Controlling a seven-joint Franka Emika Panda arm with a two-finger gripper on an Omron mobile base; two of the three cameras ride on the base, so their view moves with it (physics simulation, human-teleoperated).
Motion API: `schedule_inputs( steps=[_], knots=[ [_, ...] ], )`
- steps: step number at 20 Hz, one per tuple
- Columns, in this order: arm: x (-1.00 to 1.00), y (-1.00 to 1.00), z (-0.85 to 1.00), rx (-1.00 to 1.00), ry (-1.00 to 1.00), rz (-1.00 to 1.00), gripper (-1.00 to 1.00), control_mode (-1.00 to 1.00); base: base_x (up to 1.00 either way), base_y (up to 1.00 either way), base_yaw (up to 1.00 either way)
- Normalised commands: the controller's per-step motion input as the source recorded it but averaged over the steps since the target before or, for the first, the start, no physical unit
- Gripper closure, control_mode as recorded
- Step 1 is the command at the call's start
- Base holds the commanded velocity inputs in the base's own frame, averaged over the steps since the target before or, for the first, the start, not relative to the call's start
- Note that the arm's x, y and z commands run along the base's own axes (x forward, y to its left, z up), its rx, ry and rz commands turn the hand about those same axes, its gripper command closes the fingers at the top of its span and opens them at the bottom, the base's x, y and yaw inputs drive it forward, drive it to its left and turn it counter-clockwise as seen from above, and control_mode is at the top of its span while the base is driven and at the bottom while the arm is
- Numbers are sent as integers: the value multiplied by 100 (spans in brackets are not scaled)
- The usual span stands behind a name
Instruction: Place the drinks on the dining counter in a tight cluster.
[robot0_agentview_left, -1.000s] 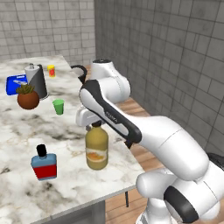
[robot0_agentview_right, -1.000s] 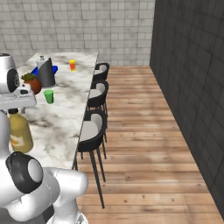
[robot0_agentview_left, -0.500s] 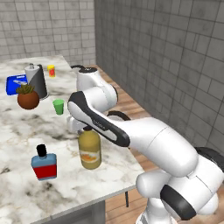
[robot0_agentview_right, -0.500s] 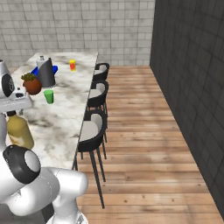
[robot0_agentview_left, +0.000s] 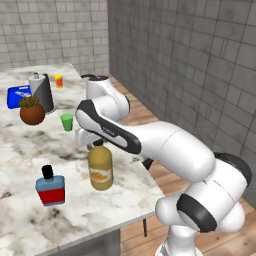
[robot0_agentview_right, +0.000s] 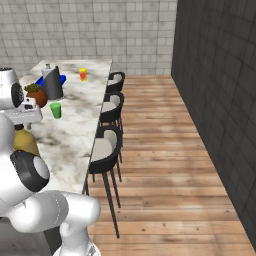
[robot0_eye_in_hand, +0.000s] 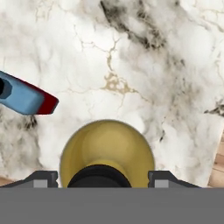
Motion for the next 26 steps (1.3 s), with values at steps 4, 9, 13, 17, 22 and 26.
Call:
schedule_inputs(
  steps=[4,9,13,17,22,26],
  knots=[
    [0,9,0,0,4,0,100,-100,0,0,0],
    [0,25,0,0,-2,0,100,-100,0,0,0],
    [0,27,-8,0,-2,0,100,-100,0,0,0],
    [0,6,-18,0,0,0,100,-100,0,0,0],
    [0,0,-35,0,0,0,100,-100,0,0,0],
    [0,0,-32,0,-2,0,100,-100,0,0,0]
  ],
)
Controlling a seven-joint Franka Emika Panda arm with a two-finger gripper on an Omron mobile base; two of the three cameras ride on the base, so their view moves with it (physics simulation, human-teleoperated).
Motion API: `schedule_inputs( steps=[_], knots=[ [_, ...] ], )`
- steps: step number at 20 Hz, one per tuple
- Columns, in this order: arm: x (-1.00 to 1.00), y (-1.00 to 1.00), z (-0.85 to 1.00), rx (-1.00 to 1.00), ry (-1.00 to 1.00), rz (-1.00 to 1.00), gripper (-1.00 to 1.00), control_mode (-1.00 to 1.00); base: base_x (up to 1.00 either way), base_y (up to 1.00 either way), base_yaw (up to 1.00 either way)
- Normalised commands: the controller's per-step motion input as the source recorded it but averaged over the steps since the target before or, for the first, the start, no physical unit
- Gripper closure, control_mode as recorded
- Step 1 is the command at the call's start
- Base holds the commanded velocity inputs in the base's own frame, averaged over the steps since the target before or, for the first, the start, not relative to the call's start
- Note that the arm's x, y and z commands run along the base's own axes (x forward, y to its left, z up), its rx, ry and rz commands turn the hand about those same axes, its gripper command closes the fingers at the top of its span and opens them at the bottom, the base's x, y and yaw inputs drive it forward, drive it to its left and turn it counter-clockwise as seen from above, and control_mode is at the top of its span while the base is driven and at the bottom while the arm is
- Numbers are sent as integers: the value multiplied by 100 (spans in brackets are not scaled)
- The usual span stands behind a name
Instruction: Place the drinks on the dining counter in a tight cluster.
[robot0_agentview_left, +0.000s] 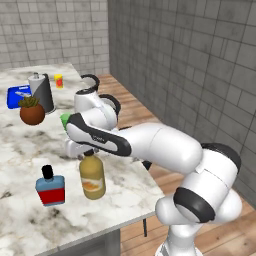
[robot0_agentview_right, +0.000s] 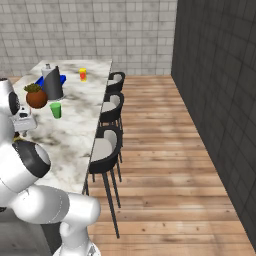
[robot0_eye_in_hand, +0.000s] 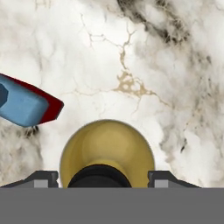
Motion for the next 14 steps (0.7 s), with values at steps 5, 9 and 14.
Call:
schedule_inputs(
  steps=[5,9,14],
  knots=[
    [0,0,-29,0,-6,0,100,-100,0,0,0],
    [2,0,-8,0,-3,0,100,-100,0,0,0],
    [28,3,0,0,0,0,100,-100,0,0,0]
  ],
)
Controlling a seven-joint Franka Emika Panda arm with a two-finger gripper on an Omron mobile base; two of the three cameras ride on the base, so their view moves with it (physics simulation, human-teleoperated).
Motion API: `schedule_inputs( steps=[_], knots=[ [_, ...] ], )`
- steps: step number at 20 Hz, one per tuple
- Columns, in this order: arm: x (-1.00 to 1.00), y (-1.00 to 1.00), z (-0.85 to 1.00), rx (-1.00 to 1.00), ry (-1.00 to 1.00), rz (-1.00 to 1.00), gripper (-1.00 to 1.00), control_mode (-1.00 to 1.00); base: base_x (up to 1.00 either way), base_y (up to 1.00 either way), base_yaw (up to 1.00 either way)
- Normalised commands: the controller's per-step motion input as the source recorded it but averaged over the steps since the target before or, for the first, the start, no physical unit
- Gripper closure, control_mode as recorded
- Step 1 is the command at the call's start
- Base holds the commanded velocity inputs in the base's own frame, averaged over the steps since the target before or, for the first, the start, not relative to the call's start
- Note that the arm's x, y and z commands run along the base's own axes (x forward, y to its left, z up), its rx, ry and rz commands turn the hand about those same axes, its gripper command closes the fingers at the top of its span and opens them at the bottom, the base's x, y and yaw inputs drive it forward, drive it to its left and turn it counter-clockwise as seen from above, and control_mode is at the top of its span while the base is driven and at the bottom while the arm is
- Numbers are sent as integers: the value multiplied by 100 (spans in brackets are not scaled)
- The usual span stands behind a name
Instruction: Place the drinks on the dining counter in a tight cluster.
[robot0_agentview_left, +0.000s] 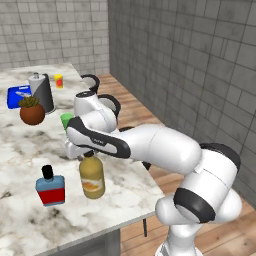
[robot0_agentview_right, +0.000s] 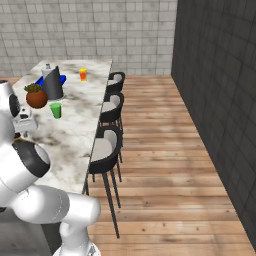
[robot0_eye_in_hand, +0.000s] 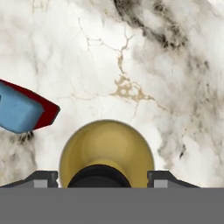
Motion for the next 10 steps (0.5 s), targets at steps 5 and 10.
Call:
schedule_inputs(
  steps=[5,10],
  knots=[
    [12,3,0,0,-2,0,100,-100,0,0,0],
    [0,0,0,0,-1,0,100,-100,0,0,0]
  ],
)
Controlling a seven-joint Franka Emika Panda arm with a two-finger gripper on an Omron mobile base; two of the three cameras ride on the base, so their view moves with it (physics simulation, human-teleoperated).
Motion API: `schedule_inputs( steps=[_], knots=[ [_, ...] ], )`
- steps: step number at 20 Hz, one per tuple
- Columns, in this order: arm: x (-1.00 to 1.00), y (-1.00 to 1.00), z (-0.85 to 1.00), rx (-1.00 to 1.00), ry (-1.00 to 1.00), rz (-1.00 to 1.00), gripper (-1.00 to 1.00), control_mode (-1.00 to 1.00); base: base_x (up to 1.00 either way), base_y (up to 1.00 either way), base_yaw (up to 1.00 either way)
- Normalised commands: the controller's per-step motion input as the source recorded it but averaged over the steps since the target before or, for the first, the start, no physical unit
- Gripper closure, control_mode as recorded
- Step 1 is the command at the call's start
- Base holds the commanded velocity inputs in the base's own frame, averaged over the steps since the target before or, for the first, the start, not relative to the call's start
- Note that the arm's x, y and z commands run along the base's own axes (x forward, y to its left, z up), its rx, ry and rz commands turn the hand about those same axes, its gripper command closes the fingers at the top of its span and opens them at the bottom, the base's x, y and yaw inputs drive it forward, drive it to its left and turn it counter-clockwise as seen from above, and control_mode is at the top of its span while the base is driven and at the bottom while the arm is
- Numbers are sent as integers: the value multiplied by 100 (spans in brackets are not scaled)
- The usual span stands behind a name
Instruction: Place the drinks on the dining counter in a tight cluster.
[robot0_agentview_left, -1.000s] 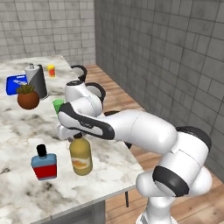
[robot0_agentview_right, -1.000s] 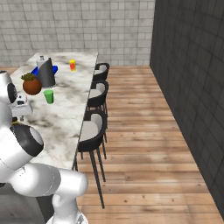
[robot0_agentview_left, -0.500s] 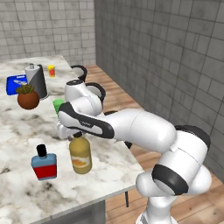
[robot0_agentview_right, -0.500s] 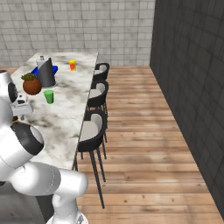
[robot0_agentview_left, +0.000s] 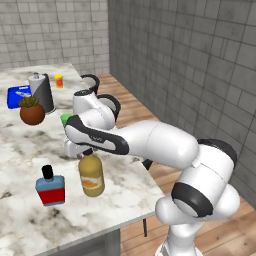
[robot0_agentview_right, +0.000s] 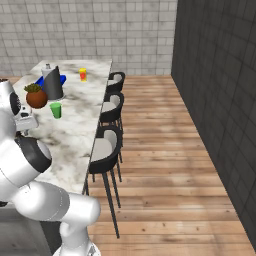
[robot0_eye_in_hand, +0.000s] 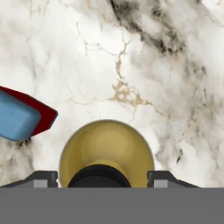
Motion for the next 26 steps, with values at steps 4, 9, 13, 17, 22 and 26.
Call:
schedule_inputs(
  steps=[4,9,13,17,22,26],
  knots=[
    [0,0,0,0,0,0,100,-100,0,0,0],
    [0,0,0,0,0,0,-100,-100,0,0,0],
    [0,0,0,0,0,0,-100,-100,0,0,0],
    [0,0,0,0,0,0,-100,-100,0,0,0],
    [0,-7,5,0,0,0,-100,-100,0,0,0],
    [-12,-29,34,1,0,-5,-100,-100,0,0,0]
  ],
)
